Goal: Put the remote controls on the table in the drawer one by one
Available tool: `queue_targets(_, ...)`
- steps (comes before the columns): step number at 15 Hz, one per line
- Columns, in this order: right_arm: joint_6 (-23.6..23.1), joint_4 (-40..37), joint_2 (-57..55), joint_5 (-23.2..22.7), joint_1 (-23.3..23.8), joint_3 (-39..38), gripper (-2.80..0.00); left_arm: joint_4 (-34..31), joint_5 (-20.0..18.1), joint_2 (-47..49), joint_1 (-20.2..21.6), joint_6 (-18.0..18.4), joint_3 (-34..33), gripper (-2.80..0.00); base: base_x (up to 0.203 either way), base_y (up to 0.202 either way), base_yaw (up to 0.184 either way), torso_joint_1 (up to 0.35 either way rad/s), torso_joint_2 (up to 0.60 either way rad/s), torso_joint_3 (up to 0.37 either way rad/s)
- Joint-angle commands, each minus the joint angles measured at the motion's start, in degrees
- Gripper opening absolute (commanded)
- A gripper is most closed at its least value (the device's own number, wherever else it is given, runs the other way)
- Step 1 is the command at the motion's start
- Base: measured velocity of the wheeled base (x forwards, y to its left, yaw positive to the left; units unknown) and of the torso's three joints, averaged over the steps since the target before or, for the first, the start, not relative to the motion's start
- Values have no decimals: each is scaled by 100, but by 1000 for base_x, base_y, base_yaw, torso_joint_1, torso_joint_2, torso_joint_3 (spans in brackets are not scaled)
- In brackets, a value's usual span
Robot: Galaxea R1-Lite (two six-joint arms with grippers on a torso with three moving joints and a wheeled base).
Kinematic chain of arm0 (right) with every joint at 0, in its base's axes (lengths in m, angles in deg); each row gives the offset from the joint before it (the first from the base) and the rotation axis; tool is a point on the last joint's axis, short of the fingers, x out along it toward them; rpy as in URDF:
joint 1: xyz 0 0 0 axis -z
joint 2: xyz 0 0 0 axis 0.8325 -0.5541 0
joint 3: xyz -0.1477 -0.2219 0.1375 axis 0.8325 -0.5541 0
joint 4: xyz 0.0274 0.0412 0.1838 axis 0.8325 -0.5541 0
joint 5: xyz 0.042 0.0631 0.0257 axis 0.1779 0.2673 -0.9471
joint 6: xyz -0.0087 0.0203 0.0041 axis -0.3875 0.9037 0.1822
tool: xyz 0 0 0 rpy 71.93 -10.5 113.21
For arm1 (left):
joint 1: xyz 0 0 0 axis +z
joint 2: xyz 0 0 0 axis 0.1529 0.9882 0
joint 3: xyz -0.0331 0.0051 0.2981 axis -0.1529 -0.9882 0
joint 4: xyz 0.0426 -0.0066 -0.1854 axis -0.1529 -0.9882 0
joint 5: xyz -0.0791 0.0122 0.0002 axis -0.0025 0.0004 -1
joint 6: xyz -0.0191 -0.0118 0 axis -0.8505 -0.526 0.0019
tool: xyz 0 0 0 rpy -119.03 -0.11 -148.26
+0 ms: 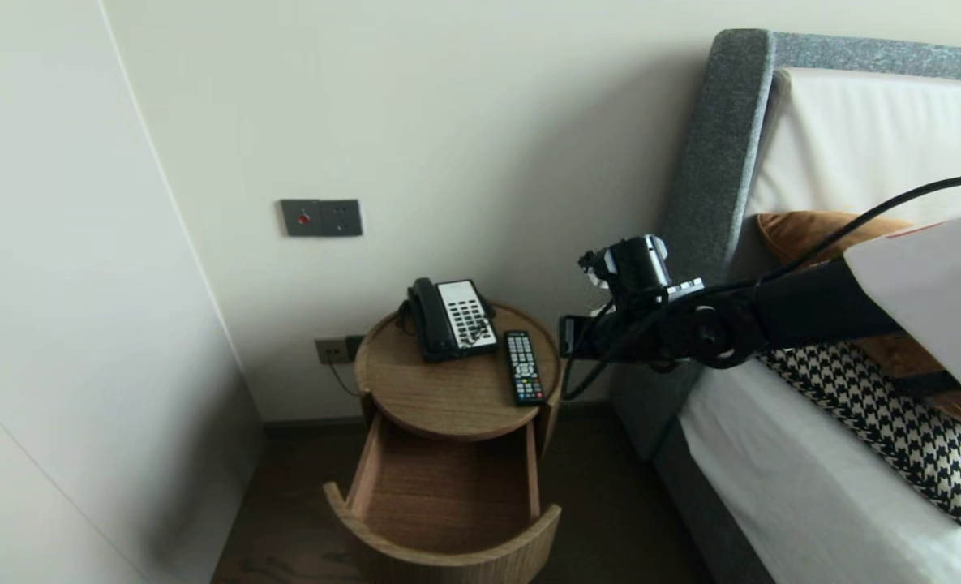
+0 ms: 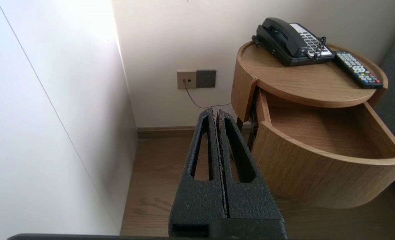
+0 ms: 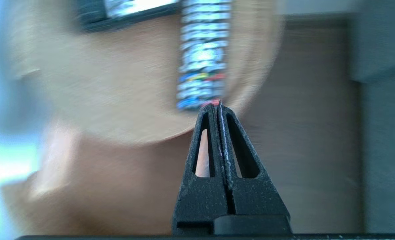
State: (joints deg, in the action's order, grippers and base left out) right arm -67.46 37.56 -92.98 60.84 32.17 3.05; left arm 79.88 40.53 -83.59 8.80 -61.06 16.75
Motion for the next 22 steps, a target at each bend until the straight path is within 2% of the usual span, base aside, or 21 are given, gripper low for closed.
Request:
queue_targets(1, 20, -44, -342, 82, 141, 247, -280, 0, 0, 0, 0, 0, 1, -280, 0, 0, 0, 0, 0, 0)
queue_targets(10, 37, -93, -1420, 93, 189, 1649, -280, 0, 0, -8, 0, 0, 1, -280, 0, 0, 0, 0, 0, 0)
queue_targets(11, 3, -99, -1547, 97, 172, 1789, 0, 0, 0, 0, 2, 0, 1, -280, 0, 0, 0, 0, 0, 0)
queue_targets(13, -73, -130, -1827, 99, 168, 2103, 0, 6, 0, 0, 0, 0, -1, -280, 0, 0, 0, 0, 0, 0)
queue_targets(16, -443, -77, -2078, 67, 136, 2196, 0, 0, 0, 0, 0, 0, 1, -280, 0, 0, 0, 0, 0, 0)
queue_targets(22, -451, -67, -2553, 90, -32, 2566, 0, 0, 0, 0, 0, 0, -6, -280, 0, 0, 0, 0, 0, 0)
